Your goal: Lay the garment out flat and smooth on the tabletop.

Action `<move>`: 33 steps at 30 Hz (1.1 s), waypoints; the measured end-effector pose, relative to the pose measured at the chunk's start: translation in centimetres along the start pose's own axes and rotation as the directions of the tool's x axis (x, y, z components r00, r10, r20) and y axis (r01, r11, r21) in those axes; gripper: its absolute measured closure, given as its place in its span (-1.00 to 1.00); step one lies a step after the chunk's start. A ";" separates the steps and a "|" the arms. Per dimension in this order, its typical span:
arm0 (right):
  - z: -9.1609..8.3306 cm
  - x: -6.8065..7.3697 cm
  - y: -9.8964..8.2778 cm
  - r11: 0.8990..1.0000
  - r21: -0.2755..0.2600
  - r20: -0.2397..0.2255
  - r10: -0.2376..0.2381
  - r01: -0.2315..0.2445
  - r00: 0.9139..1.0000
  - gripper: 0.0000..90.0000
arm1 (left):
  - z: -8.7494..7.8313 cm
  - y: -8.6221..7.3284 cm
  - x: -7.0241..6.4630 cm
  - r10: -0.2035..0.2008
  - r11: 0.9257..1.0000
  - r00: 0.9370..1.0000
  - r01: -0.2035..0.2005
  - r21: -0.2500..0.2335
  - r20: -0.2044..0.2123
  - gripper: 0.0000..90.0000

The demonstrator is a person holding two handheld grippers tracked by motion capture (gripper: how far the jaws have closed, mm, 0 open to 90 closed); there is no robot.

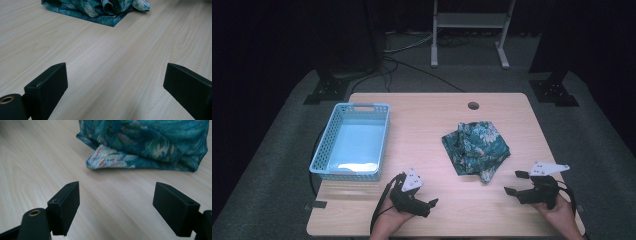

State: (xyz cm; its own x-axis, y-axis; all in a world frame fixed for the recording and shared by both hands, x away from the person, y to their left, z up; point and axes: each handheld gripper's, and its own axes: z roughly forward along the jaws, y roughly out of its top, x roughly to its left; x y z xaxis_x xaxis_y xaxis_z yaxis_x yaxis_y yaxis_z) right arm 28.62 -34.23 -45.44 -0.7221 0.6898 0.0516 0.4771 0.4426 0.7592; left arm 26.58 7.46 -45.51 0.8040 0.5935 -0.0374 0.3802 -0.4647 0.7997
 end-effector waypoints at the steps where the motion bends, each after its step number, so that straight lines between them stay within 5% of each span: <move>1: 0.0 0.0 0.0 1.000 0.000 0.000 0.000 0.000 1.000 -0.54 | 0.0 0.0 0.0 0.001 1.000 1.000 -0.001 -0.002 0.000 -0.89; 14: 2.4 -2.0 4.1 1.000 -0.004 -0.015 -0.010 0.010 1.000 -0.53 | 0.1 -0.1 0.4 -0.006 1.000 1.000 0.006 0.001 0.003 -0.89; 23: 5.4 -2.4 6.7 0.997 0.059 -0.020 -0.042 0.043 0.999 -0.49 | 0.2 -0.1 0.4 -0.010 1.000 1.000 0.010 -0.003 0.009 -0.89; 33: 8.3 -2.7 7.3 0.989 0.135 -0.032 -0.055 0.059 0.998 -0.23 | -0.3 0.0 0.2 -0.014 1.000 1.000 0.014 -0.017 0.002 -0.89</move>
State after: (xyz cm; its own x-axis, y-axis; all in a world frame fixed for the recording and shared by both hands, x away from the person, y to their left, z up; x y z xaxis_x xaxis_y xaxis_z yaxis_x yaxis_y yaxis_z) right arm 38.24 -28.06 -45.43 -0.7632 0.6454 0.0306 0.4969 0.5559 0.6664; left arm 26.60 7.83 -45.33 0.7995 0.5985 -0.0500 0.3837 -0.4450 0.8091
